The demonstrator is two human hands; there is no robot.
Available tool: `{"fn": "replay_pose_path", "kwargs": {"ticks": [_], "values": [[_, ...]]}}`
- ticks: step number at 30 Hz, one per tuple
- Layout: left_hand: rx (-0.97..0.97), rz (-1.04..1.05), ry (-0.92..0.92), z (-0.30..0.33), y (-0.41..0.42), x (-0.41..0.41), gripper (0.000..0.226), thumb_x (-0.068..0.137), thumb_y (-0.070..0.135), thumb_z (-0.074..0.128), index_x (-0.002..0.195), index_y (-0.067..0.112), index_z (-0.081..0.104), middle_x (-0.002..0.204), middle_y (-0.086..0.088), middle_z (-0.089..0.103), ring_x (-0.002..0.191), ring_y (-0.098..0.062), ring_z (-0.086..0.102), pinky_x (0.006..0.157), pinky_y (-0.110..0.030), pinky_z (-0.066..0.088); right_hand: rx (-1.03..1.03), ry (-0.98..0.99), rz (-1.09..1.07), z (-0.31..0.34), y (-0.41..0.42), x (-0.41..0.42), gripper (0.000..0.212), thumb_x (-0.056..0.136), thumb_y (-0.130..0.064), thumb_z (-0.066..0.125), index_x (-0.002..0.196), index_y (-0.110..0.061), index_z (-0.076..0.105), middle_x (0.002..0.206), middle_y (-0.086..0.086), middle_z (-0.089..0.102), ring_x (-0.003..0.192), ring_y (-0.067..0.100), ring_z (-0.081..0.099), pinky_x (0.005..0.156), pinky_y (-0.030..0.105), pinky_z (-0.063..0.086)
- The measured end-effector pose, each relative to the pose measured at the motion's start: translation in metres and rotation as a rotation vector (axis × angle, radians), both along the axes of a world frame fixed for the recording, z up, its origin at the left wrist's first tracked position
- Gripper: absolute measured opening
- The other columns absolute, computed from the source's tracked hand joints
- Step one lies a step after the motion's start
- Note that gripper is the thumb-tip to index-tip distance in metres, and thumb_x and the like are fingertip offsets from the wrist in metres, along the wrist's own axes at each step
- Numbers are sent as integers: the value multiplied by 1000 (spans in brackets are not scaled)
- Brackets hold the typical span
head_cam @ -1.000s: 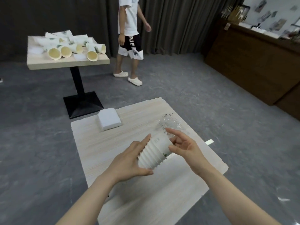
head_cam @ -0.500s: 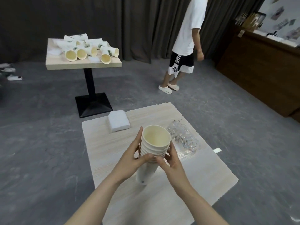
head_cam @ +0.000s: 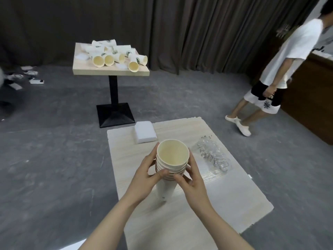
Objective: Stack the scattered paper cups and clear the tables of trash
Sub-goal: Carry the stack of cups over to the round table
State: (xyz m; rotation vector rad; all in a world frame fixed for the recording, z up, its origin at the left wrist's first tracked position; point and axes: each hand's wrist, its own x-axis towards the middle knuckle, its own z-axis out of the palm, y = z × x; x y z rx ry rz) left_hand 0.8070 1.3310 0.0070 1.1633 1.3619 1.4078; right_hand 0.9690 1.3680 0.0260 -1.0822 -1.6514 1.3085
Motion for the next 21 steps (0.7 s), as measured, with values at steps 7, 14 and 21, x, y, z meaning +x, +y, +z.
{"fn": "replay_pose_path", "kwargs": {"ticks": [7,14,21], "values": [[98,180,-77,17,-65,-40,71,77,26,73,136,44,39,143,9,48,128,-2,47,88,-14,46,74,-5,166,18,-40,-49,75,87,-8,66,143,-41,29,143,-19,45,126,3,47,102,37,47],[132,441,-53,38,-179,-80,71,74,26,75,134,44,40,139,6,51,121,0,53,88,-12,45,122,40,410,34,-119,-111,73,84,-21,67,145,-39,30,144,-13,45,128,9,48,100,36,48],[126,730,8,50,-317,-109,77,77,29,73,142,45,34,139,8,51,122,0,52,91,-15,46,103,126,704,44,-226,-173,75,83,-25,66,144,-44,27,146,-14,44,130,4,45,104,35,45]]}}
